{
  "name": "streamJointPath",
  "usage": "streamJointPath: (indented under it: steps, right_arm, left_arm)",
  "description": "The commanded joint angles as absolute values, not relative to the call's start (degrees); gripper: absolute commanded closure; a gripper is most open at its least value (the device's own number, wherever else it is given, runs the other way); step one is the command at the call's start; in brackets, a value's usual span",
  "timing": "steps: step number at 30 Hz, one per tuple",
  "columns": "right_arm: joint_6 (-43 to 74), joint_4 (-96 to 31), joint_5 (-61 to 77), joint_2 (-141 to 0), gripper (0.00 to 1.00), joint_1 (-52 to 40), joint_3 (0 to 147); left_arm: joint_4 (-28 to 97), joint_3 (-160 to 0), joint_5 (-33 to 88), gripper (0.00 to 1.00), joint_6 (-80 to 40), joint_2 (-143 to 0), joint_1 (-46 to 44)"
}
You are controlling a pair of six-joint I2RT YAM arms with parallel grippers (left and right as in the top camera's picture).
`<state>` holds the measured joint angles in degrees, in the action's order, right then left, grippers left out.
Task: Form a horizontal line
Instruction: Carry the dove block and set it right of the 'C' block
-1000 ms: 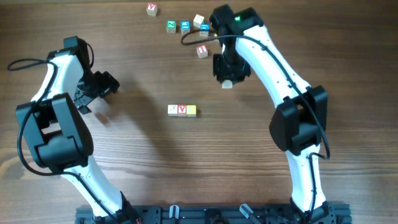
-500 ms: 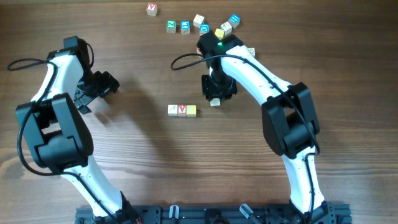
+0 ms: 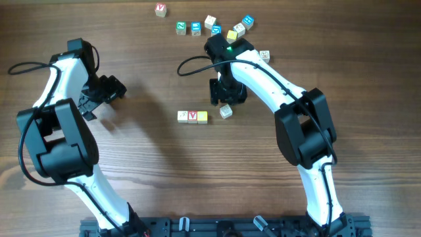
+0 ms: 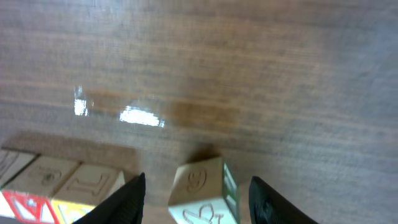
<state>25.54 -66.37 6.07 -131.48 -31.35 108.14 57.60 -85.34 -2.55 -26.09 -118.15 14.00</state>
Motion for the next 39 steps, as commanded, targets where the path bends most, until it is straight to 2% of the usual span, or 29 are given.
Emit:
streamJointPath:
  steps: [1, 5, 6, 9, 12, 13, 21, 32, 39]
  right_arm:
    - [27.90, -64.86, 1.08, -131.79, 0.46, -30.98, 107.85]
    - [29.06, -64.01, 1.08, -131.79, 0.48, -28.53, 107.85]
    - [30.30, -64.38, 1.10, -131.79, 0.51, -27.46, 107.85]
    - [31.77, -65.63, 1.08, -131.79, 0.70, -26.37, 107.61]
    - [31.70, -67.09, 1.17, -131.79, 0.94, -26.33, 106.10]
    - [31.70, -67.20, 1.74, -131.79, 0.96, -26.33, 105.62]
    - [28.29, -69.71, 15.40, -131.79, 0.96, -26.76, 104.12]
    - [28.49, -70.48, 15.46, -131.79, 0.96, -29.08, 104.12]
    - [28.45, -67.42, 10.33, -131.79, 0.95, -29.02, 104.12]
  left_arm:
    - [57.58, -85.34, -3.09, 0.00, -26.17, -117.64, 14.15]
    - [57.58, -85.34, -3.09, 0.00, -26.17, -117.64, 14.15]
    - [57.58, -85.34, -3.09, 0.00, -26.17, -117.64, 14.15]
    - [57.58, -85.34, -3.09, 0.00, -26.17, -117.64, 14.15]
    - [57.60, -85.34, -3.09, 0.00, -26.17, -117.64, 14.15]
    - [57.60, -85.34, -3.09, 0.00, -26.17, -117.64, 14.15]
    - [57.60, -85.34, -3.09, 0.00, -26.17, -117.64, 14.15]
    - [57.60, -85.34, -3.09, 0.00, -26.17, -117.64, 14.15]
    - [57.60, -85.34, -3.09, 0.00, -26.17, -117.64, 14.15]
